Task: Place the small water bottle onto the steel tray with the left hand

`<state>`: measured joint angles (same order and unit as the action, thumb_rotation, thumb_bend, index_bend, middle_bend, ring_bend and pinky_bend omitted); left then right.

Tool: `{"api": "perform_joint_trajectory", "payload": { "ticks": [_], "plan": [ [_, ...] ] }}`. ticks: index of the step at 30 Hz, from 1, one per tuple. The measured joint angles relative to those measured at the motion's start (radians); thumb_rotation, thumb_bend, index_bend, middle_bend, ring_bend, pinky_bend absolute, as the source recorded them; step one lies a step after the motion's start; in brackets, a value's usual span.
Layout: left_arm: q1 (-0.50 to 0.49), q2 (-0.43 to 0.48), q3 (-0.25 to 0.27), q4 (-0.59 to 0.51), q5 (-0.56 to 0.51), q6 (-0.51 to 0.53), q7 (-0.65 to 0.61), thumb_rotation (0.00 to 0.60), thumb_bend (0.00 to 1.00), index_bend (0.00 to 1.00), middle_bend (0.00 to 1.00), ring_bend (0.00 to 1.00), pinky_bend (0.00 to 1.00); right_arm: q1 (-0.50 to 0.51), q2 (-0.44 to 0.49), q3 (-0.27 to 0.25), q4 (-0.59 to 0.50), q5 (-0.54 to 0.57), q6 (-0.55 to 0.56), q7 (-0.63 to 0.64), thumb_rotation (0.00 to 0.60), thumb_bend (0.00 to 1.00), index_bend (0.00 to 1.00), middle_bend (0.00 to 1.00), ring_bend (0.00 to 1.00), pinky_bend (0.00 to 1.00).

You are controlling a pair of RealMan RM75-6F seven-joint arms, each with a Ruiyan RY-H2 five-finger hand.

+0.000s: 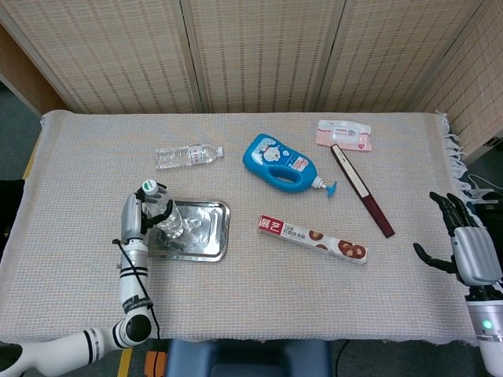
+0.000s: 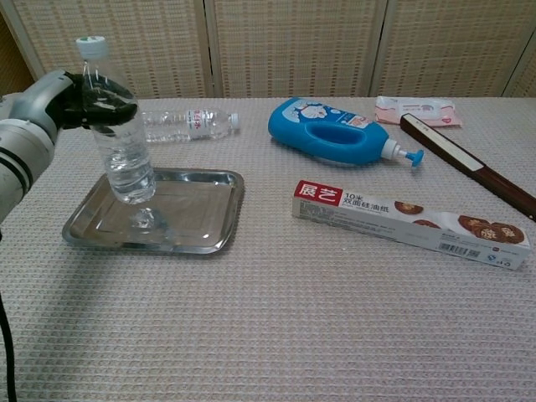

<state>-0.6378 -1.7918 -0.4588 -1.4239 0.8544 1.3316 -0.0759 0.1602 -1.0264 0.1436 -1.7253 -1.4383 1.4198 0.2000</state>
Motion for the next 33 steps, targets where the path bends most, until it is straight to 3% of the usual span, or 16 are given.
{"api": "perform_joint_trajectory", "payload": {
  "ticks": [11, 23, 25, 29, 33],
  "plan": [
    [0.013, -0.105, 0.01, 0.169, 0.087, 0.092, 0.002, 0.6, 0.47, 0.42, 0.58, 0.42, 0.45, 0.003, 0.0, -0.002, -0.001, 0.002, -0.008, -0.003, 0.6, 0.19, 0.08, 0.11, 0.0, 0.21],
    [0.052, -0.138, 0.001, 0.168, 0.097, 0.096, 0.009, 0.6, 0.47, 0.41, 0.56, 0.41, 0.45, 0.005, -0.001, -0.002, -0.001, 0.008, -0.014, -0.005, 0.6, 0.19, 0.08, 0.11, 0.0, 0.21],
    [0.057, -0.141, 0.003, 0.164, 0.102, 0.098, 0.011, 0.6, 0.47, 0.35, 0.49, 0.36, 0.41, 0.004, 0.001, -0.003, -0.003, 0.007, -0.014, -0.005, 0.6, 0.19, 0.08, 0.11, 0.0, 0.21],
    [0.067, -0.143, 0.002, 0.155, 0.111, 0.082, -0.019, 0.6, 0.46, 0.17, 0.24, 0.18, 0.29, 0.004, 0.001, -0.002, -0.002, 0.006, -0.012, -0.002, 0.6, 0.19, 0.08, 0.11, 0.0, 0.21],
    [0.079, -0.136, -0.002, 0.126, 0.112, 0.05, -0.041, 0.6, 0.43, 0.03, 0.08, 0.07, 0.26, 0.005, 0.003, -0.001, -0.002, 0.009, -0.013, 0.001, 0.6, 0.19, 0.08, 0.11, 0.0, 0.21]
  ]
}}
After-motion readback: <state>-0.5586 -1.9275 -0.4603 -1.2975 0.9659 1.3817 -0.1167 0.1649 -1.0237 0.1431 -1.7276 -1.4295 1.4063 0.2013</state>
